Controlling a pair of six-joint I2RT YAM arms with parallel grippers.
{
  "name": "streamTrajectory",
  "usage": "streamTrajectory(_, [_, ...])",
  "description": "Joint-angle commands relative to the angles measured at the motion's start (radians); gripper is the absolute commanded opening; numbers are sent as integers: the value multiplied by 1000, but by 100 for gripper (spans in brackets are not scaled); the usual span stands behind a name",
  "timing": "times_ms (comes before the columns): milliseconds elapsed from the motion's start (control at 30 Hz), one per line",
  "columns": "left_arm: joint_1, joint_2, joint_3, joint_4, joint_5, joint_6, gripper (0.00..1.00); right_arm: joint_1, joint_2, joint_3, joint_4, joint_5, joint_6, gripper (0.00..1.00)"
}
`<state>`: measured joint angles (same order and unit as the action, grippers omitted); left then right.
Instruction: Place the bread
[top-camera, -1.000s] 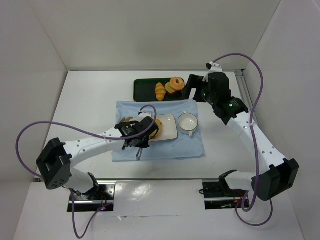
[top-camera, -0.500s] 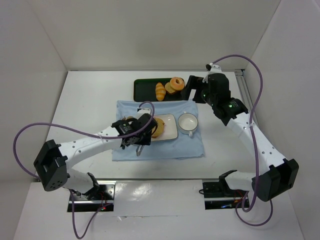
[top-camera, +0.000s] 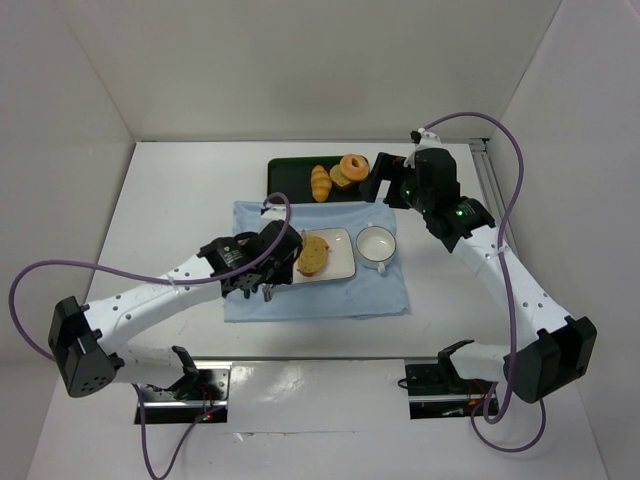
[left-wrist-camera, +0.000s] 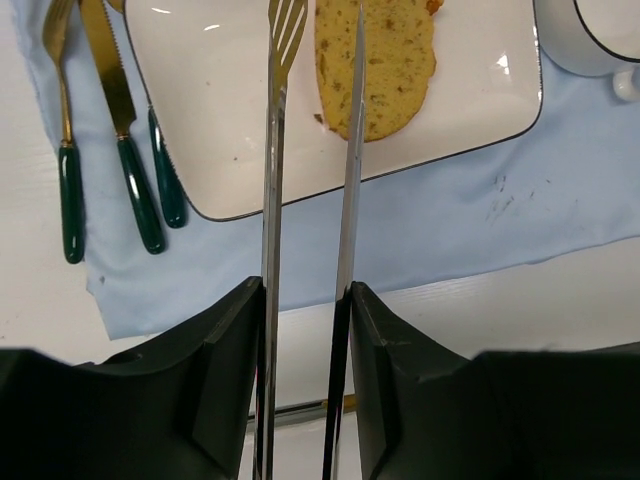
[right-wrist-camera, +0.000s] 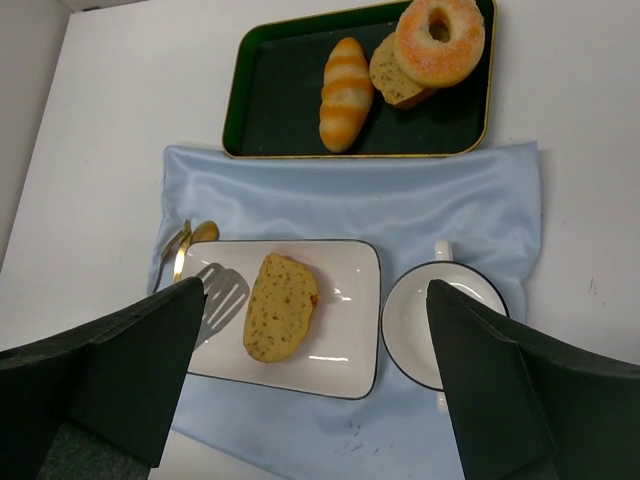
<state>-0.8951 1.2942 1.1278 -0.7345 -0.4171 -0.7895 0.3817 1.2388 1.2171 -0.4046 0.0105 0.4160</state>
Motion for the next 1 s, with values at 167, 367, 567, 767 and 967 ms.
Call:
streamTrajectory(167, [108,-119,-8,-74,-121,-7,49,-6,-12,-2,56,-7,12,98])
streamTrajectory(367, [332,-237,-141,-25,-130,61,49,-15,-21,-11,47,-27,3,98])
streamTrajectory(567, [544,-225,-227,122,-55,219,49,-15,-39,-21,29,-47,3,98])
streamTrajectory(767, [738,-118,-258,256,78,302,49,-15,-48,-21,7,-47,-6,98])
streamTrajectory(967, [814,-4,-235,339,147,355,48,-15,-48,-11,-3,-47,-6,98])
